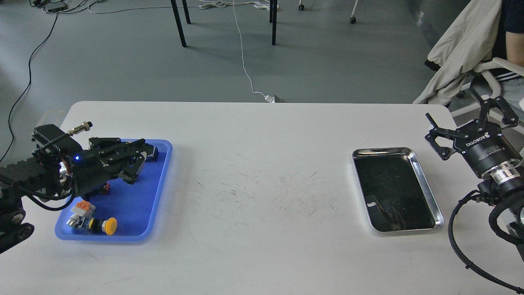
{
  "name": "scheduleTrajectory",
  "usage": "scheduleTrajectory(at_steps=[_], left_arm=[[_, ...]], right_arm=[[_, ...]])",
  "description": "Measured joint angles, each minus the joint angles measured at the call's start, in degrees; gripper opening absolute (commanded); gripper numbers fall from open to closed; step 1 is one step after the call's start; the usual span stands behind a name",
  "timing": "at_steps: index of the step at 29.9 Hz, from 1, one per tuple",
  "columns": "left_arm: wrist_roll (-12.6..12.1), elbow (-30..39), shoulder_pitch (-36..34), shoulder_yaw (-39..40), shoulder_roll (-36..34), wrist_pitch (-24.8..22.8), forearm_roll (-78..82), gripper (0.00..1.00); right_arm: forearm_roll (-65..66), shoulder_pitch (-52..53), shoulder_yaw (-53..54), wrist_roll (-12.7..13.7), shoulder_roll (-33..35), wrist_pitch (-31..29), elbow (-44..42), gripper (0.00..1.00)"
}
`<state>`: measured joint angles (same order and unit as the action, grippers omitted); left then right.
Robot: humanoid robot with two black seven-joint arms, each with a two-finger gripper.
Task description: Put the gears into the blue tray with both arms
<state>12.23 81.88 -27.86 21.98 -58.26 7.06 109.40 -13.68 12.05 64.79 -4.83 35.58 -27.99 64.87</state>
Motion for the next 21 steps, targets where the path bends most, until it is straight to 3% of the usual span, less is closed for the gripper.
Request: scheduleTrajectory(at_steps=[6,13,19,21], left_arm=[[0.08,-5.05,7.29,-0.19,1.09,3.98,-1.59,0.11],[0.17,-9.18,8.99,-0.23,4.82,4.88,-1.64,0.18],[0.17,-10.45,9.09,-0.25,5.72,4.95,-1.83,0.51],[0.17,-10.5,9.12,-0.23,5.76,4.96,-2.31,0.78]], right_arm=[[0.0,-0.06,-0.05,0.0,0.35,0.0,0.37,0.96],[0.01,-0.49,-0.52,0.0,0.53,0.0,1.41,0.96],[0.01,-0.54,-0.55,0.0,0.47,-0.01,1.49,0.96],[0.01,-0.53,-0.55,0.0,0.46,-0.01,1.47,0.96]])
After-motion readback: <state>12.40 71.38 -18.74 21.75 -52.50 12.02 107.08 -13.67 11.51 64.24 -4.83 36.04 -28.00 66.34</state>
